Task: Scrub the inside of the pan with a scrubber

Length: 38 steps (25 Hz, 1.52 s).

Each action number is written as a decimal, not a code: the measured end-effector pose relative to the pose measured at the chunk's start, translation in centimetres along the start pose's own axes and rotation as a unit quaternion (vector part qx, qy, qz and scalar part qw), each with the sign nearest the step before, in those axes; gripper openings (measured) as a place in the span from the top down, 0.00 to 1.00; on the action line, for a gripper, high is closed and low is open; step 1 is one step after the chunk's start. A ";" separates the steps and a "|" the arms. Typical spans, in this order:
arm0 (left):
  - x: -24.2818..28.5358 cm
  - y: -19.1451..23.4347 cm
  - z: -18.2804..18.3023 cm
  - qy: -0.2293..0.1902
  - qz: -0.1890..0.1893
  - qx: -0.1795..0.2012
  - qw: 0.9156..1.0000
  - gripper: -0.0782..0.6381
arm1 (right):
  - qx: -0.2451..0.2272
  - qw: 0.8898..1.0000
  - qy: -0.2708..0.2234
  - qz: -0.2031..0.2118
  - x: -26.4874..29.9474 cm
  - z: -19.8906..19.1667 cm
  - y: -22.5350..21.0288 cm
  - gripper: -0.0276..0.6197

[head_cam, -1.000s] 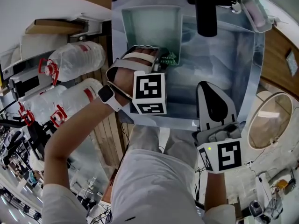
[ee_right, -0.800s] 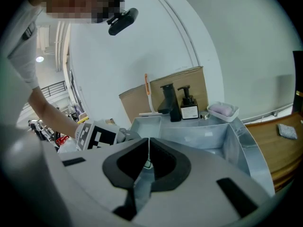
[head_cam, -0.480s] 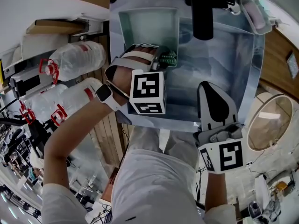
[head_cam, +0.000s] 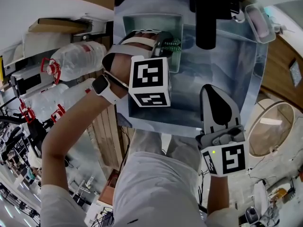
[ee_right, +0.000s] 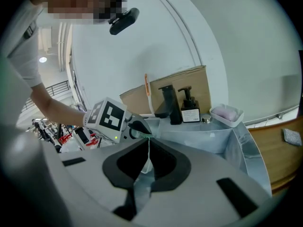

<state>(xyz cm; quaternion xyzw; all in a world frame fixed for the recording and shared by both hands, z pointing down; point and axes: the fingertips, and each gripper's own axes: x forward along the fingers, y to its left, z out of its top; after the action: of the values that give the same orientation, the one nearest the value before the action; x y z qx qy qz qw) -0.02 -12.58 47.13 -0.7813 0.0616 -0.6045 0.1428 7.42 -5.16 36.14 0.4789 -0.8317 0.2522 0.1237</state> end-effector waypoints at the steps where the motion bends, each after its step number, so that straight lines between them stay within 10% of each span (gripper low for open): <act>1: -0.1 0.4 0.0 0.000 0.002 0.000 1.000 0.67 | -0.001 1.000 0.000 0.001 0.1 0.2 -0.1 0.94; 38: -3.5 6.6 0.8 -0.037 0.139 0.022 0.989 0.67 | -0.012 1.000 -0.009 0.011 0.1 1.8 0.3 0.94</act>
<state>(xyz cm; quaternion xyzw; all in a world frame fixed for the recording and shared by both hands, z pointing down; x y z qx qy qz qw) 0.31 -17.78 41.80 -0.7835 0.1514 -0.5508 0.2446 7.20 -6.04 34.60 0.4705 -0.8408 0.2397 0.1192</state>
